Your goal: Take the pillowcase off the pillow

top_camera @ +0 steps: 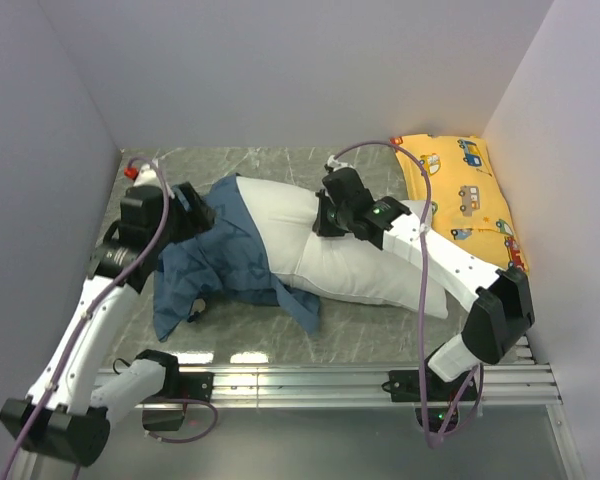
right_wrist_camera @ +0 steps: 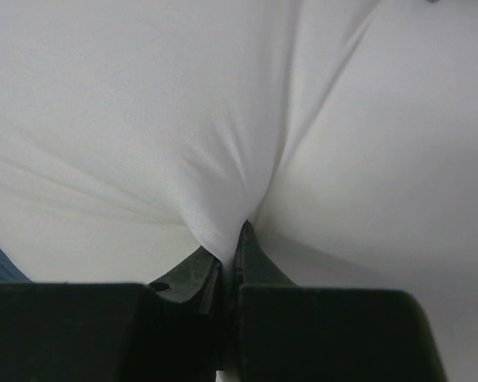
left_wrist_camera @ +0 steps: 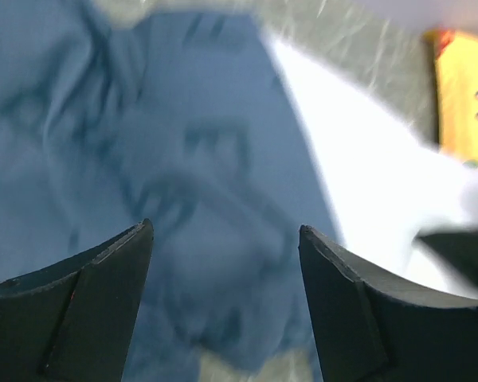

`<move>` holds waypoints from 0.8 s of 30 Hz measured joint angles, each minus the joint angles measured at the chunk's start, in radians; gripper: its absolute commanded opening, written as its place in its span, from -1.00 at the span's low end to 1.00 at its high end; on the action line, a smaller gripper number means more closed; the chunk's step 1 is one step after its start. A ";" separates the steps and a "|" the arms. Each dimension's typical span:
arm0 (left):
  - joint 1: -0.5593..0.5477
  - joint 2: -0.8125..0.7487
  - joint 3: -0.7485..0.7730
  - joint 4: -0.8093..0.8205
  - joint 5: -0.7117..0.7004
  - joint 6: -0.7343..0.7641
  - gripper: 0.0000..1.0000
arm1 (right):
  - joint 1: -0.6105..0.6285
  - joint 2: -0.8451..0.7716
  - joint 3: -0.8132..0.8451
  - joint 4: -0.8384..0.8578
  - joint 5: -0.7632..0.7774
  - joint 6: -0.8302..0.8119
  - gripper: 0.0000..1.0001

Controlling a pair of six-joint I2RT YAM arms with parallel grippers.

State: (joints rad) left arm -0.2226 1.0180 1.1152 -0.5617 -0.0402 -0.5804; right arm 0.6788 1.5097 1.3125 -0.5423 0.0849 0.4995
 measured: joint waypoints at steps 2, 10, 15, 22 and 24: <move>-0.013 -0.074 -0.076 -0.026 -0.017 -0.003 0.59 | -0.012 0.030 0.038 -0.008 -0.014 0.000 -1.00; -0.027 -0.150 -0.240 -0.051 -0.095 -0.014 0.44 | -0.045 0.088 0.124 -0.041 -0.056 0.000 -1.00; -0.028 -0.096 -0.278 -0.023 -0.105 -0.039 -0.59 | -0.045 0.089 0.126 -0.050 -0.063 0.000 -1.00; -0.024 -0.123 -0.281 -0.021 -0.156 -0.052 -0.99 | -0.058 0.075 0.113 -0.042 -0.086 0.000 -1.00; 0.005 -0.134 -0.278 -0.023 -0.156 -0.051 -0.99 | -0.067 0.059 0.096 -0.034 -0.099 0.001 -1.00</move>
State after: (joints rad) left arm -0.2176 0.8845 0.8371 -0.5850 -0.1959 -0.6319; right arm 0.6117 1.5688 1.4086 -0.5762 -0.0139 0.5003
